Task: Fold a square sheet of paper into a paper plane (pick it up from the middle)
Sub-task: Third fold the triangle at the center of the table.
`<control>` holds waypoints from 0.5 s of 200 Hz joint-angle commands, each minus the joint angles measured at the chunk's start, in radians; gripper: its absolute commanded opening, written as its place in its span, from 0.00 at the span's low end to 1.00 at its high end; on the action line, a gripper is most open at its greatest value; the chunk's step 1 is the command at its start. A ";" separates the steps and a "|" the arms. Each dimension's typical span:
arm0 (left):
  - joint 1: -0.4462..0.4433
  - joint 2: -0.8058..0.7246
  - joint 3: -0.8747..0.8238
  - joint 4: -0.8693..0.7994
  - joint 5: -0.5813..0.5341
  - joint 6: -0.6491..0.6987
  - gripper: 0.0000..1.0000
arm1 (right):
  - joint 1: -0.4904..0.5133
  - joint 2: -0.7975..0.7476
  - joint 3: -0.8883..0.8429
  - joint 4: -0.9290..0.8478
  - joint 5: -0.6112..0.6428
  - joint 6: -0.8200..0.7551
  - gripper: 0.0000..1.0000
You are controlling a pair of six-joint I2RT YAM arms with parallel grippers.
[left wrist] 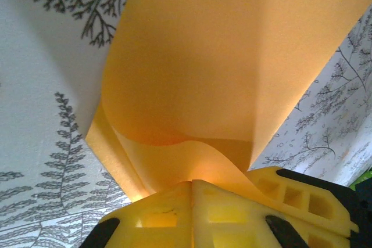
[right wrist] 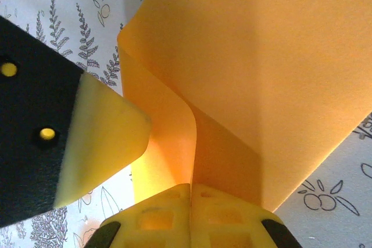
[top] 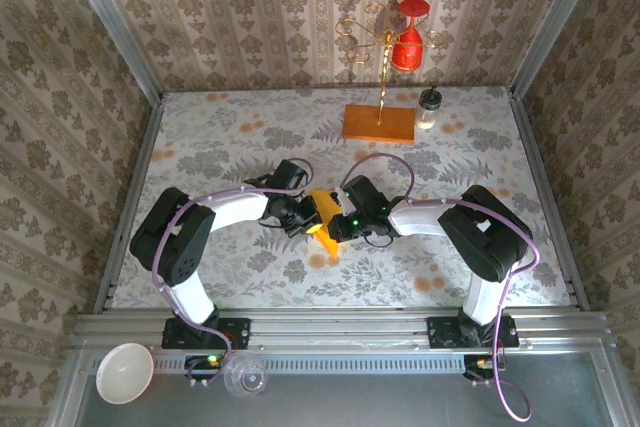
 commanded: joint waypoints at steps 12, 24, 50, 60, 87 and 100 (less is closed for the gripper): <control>-0.001 0.016 -0.017 -0.032 -0.021 0.009 0.09 | -0.007 0.050 -0.001 -0.087 0.045 0.002 0.04; 0.000 0.016 -0.020 -0.033 -0.023 0.009 0.09 | -0.007 0.053 0.001 -0.091 0.046 0.002 0.04; 0.003 0.015 -0.027 -0.035 -0.025 0.009 0.09 | -0.007 0.054 0.002 -0.094 0.047 0.004 0.04; 0.003 0.013 -0.032 -0.035 -0.027 0.009 0.09 | -0.007 0.054 0.004 -0.096 0.049 0.004 0.05; 0.005 0.010 -0.042 -0.037 -0.037 0.011 0.09 | -0.007 0.057 0.005 -0.098 0.052 0.005 0.06; 0.006 0.011 -0.047 -0.036 -0.039 0.013 0.08 | -0.007 0.060 0.007 -0.101 0.052 0.007 0.06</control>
